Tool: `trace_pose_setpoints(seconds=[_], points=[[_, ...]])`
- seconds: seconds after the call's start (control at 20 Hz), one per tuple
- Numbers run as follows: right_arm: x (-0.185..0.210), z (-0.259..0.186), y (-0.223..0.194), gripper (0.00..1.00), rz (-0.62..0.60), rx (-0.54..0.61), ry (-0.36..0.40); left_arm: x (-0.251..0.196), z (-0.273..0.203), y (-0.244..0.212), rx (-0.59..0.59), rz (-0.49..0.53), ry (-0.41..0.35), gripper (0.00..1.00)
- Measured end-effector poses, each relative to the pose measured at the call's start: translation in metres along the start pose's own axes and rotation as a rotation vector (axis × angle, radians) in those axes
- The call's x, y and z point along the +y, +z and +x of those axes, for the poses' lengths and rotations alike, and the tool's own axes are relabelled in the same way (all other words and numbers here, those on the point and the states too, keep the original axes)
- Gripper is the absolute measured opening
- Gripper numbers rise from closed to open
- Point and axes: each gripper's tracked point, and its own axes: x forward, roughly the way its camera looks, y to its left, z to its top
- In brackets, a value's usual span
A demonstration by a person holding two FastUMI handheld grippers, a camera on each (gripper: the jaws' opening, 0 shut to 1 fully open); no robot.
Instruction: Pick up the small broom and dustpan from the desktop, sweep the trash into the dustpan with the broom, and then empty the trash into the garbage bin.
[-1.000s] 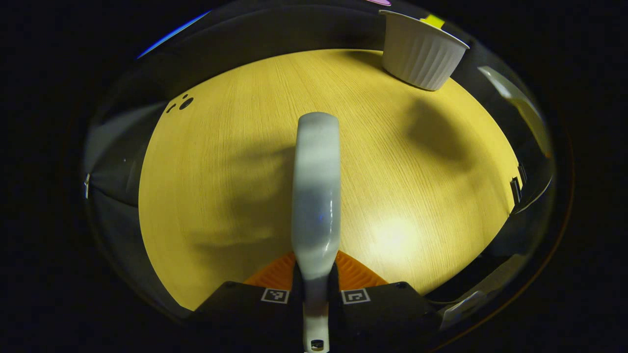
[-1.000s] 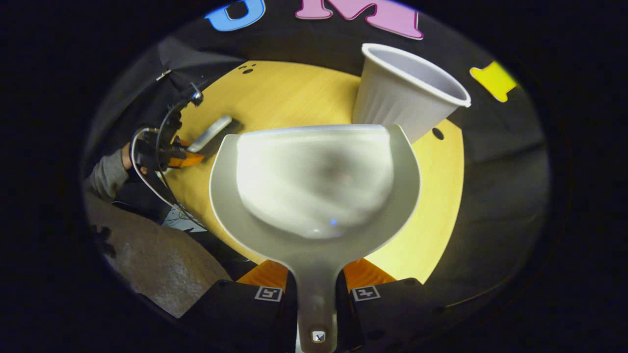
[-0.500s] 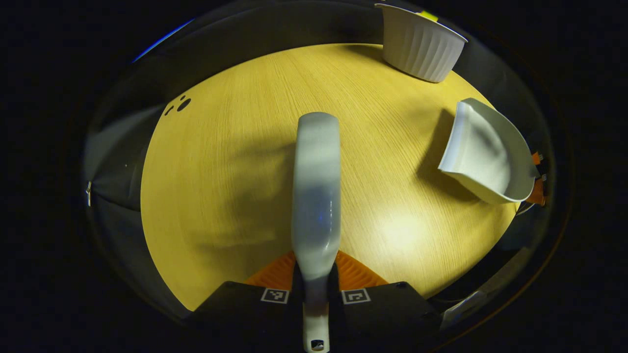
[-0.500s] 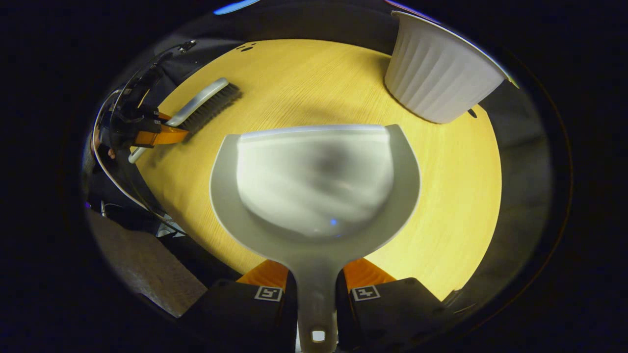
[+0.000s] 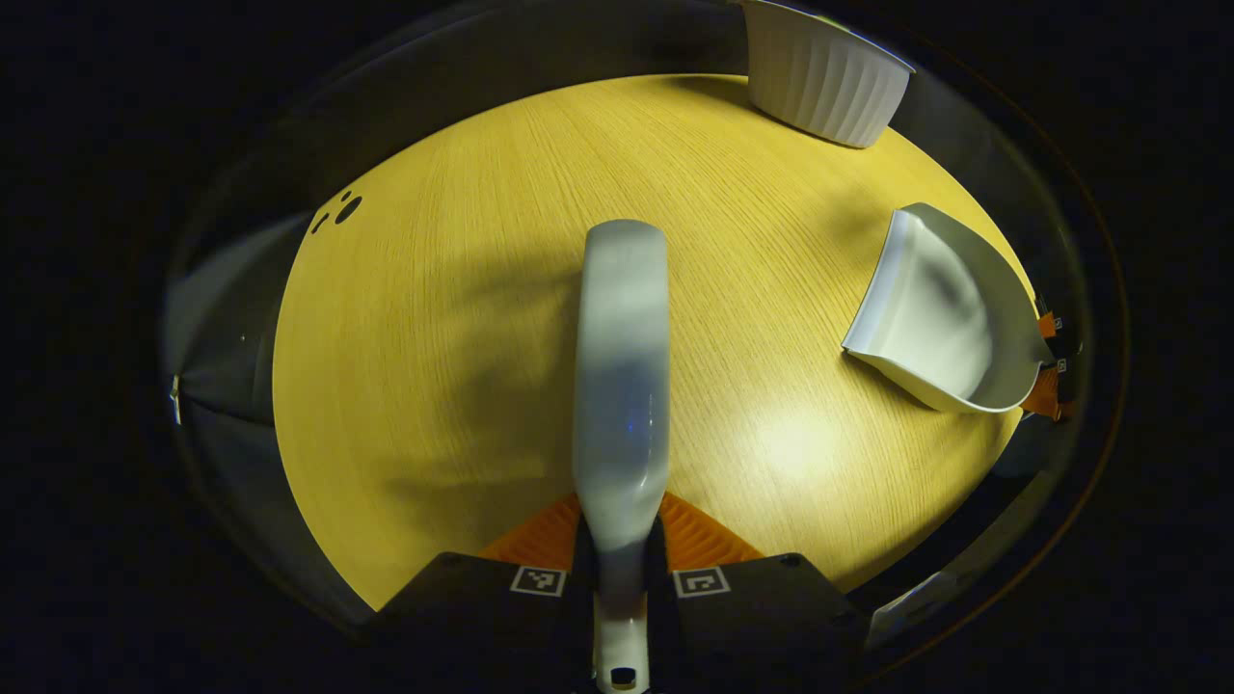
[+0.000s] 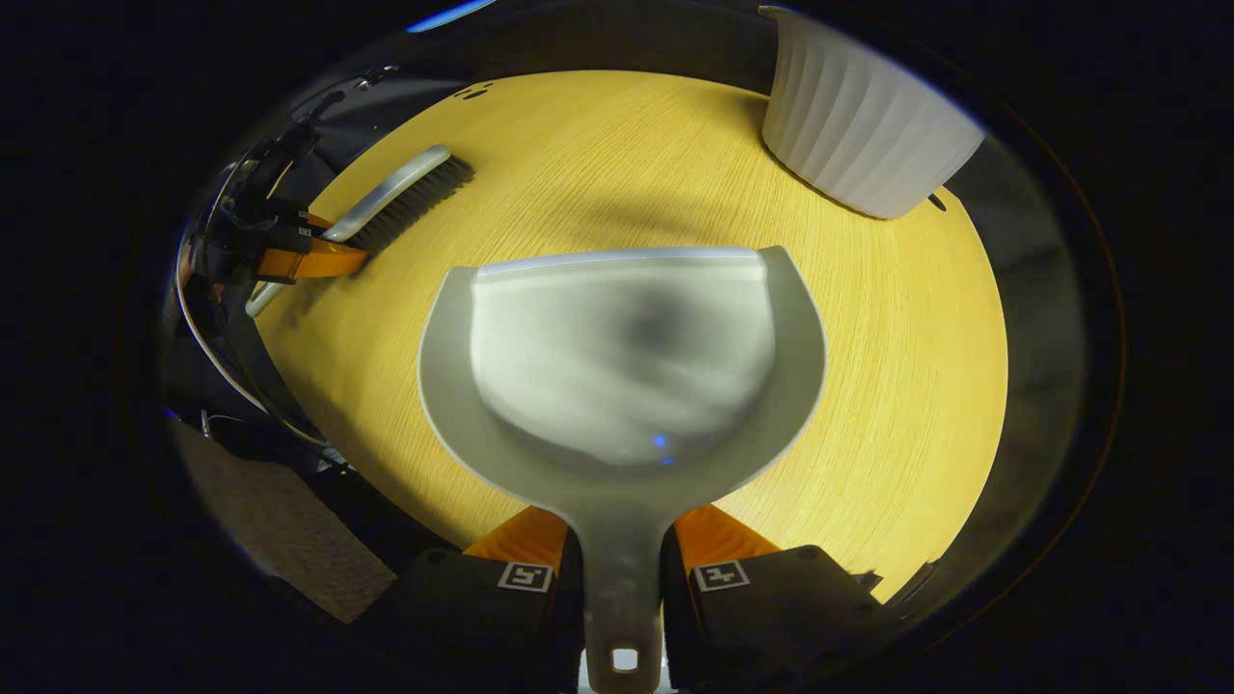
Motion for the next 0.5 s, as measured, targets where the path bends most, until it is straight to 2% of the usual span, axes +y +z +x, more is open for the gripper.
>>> trace_pose_setpoints(seconds=[0.1, 0.15, 0.2, 0.4, 0.45, 0.5], points=[[0.001, -0.003, -0.004, 0.41, 0.006, -0.005, 0.007, -0.002, 0.000, 0.001, 0.003, 0.017, 0.005, 0.27], [0.002, -0.007, -0.004, 0.48, 0.007, -0.009, 0.011, -0.004, -0.001, 0.000, 0.004, 0.025, 0.007, 0.27], [0.002, -0.010, -0.003, 0.42, 0.010, -0.008, 0.014, -0.003, -0.001, 0.001, 0.005, 0.031, 0.010, 0.27], [0.004, -0.022, -0.001, 0.41, 0.019, -0.032, 0.020, 0.000, -0.009, -0.003, -0.006, 0.053, 0.033, 0.29], [0.003, -0.028, 0.000, 0.41, 0.019, -0.041, 0.020, 0.000, -0.013, -0.004, -0.010, 0.059, 0.038, 0.37], [0.003, -0.034, 0.001, 0.41, 0.021, -0.052, 0.021, 0.003, -0.016, -0.004, -0.015, 0.068, 0.045, 0.32]])
